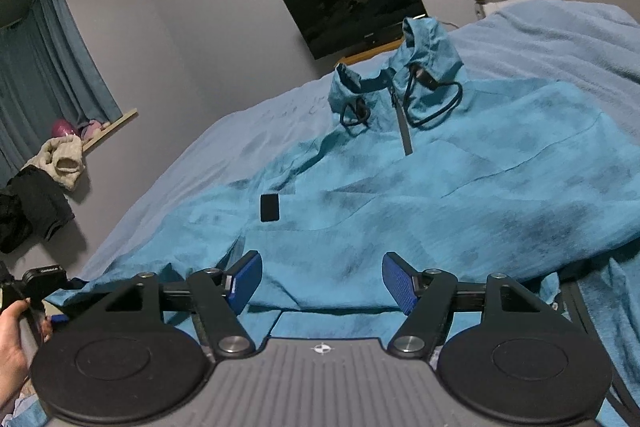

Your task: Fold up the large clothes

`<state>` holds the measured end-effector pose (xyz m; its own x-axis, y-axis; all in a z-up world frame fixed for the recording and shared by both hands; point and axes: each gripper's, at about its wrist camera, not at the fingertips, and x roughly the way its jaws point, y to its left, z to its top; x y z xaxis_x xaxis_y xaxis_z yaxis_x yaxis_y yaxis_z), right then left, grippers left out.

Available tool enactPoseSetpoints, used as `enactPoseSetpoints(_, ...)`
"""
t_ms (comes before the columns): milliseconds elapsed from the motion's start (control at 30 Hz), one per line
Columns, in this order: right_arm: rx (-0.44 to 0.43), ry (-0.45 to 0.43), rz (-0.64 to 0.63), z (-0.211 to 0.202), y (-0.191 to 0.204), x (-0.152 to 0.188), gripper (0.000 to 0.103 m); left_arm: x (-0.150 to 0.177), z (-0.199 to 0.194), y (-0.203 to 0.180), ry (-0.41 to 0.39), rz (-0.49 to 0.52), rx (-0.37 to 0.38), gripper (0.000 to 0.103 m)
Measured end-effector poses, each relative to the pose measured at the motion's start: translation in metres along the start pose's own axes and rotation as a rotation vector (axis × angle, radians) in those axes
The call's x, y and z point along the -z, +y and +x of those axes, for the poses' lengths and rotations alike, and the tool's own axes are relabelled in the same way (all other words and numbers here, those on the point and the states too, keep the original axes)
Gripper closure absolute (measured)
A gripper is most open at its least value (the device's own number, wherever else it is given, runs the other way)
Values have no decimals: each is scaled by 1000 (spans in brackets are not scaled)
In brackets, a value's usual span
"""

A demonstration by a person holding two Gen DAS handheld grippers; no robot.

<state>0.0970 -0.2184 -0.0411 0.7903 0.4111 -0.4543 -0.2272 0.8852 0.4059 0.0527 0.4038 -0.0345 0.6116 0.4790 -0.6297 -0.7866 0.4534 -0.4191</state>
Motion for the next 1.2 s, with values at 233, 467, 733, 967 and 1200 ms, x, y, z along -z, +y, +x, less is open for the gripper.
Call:
enactPoseSetpoints(233,3,6,-17,13,2,2,34,0,-1,0,-122,34,40,94)
enactPoseSetpoints(467,10,2,-31,21,5,3,34,23,-70,-77,-309,269,315,99)
enactPoseSetpoints(733,15,14,-14,28,-1,8,34,111,-157,-201,-272,525,825,103)
enactPoseSetpoints(967,8,24,19,30,-11,11,34,155,-133,-211,-114,541,652,76)
enactPoseSetpoints(1200,-16,55,53,39,-18,13,34,77,-81,-124,-221,395,210,36)
